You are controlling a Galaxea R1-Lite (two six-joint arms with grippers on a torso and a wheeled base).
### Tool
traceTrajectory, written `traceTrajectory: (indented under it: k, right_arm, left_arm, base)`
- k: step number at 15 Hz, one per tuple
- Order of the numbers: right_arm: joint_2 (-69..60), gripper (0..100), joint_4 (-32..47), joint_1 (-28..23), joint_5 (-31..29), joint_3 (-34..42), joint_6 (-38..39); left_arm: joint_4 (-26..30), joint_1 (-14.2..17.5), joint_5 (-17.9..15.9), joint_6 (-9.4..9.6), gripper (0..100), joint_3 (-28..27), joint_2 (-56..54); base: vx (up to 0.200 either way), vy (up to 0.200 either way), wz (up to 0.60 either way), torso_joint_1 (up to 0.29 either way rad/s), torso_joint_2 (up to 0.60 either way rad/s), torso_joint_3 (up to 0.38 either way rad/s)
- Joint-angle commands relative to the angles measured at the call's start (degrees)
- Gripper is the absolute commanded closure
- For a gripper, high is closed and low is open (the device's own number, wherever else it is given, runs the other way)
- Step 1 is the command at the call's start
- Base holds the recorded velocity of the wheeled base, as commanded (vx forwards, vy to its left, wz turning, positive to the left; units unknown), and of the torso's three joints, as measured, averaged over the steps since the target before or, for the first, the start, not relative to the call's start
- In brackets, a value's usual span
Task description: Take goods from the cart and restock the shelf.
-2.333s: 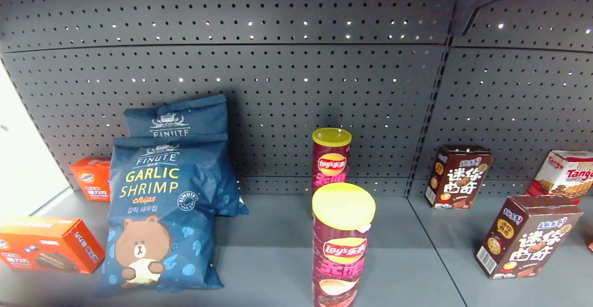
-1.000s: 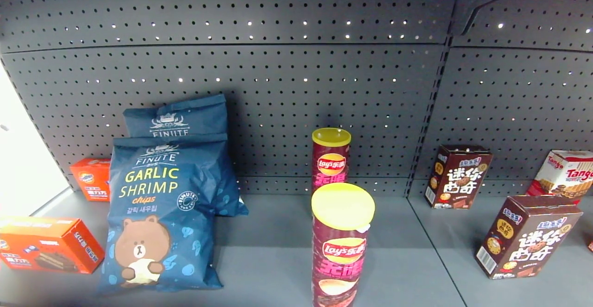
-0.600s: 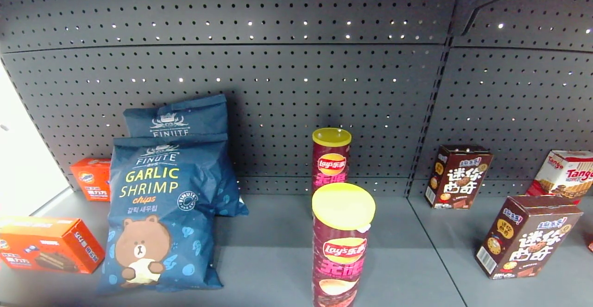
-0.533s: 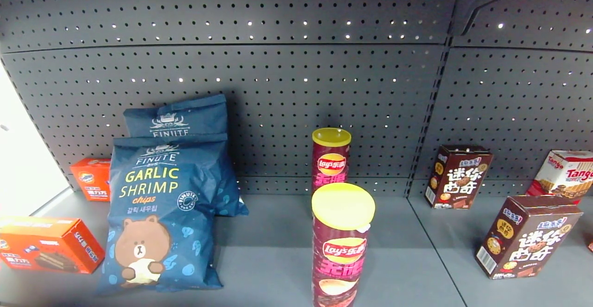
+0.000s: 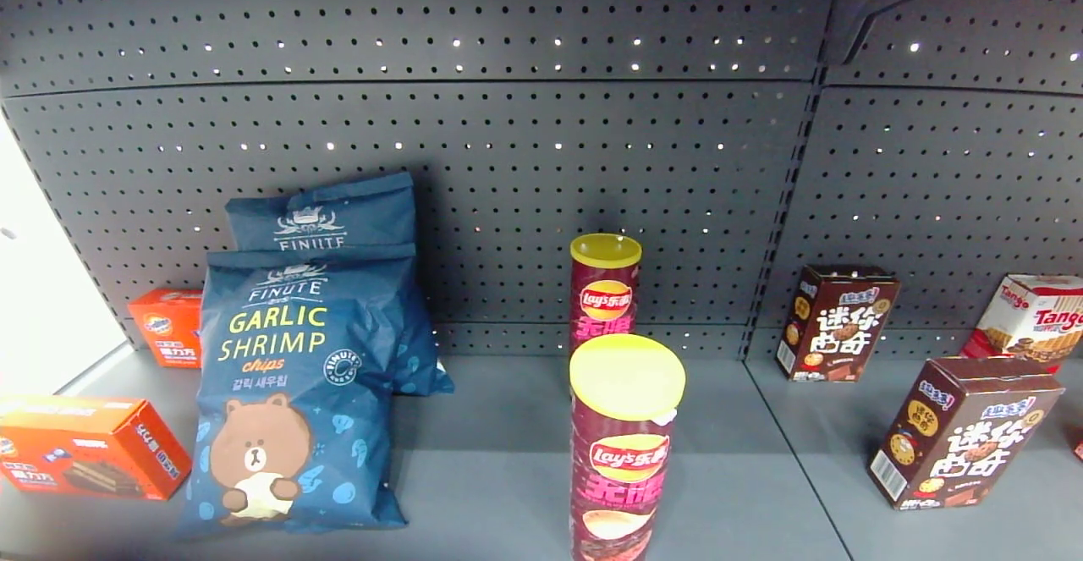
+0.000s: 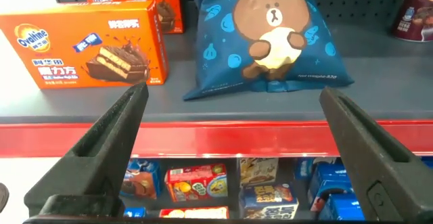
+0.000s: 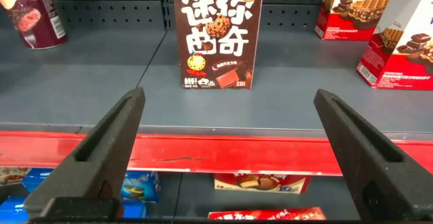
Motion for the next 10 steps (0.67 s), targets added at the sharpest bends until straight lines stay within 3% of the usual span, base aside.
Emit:
traceTrajectory:
  k: [1, 6, 8, 10]
  right_arm:
    - [0.07, 0, -0.02, 0.00, 0.00, 0.00, -0.02]
    - [0.07, 0, -0.02, 0.00, 0.09, 0.00, -0.11]
    - [0.07, 0, -0.02, 0.00, 0.09, 0.00, -0.11]
    - [0.07, 0, -0.02, 0.00, 0.09, 0.00, -0.02]
  left_arm:
    - [-0.01, 0.04, 0.05, 0.04, 0, 0.05, -0.02]
    - [-0.01, 0.04, -0.04, 0.04, 0, 0.05, -0.02]
    - [-0.01, -0.04, -0.04, 0.13, 0, 0.05, -0.02]
    - [-0.01, -0.04, 0.05, -0.05, 0, -0.04, -0.02]
  base:
    - [0.000, 0.000, 0.00, 0.000, 0.00, 0.000]
    - [0.000, 0.000, 0.00, 0.000, 0.00, 0.000]
    - [-0.200, 0.000, 0.00, 0.005, 0.01, 0.007]
    - [0.000, 0.000, 0.00, 0.000, 0.00, 0.000]
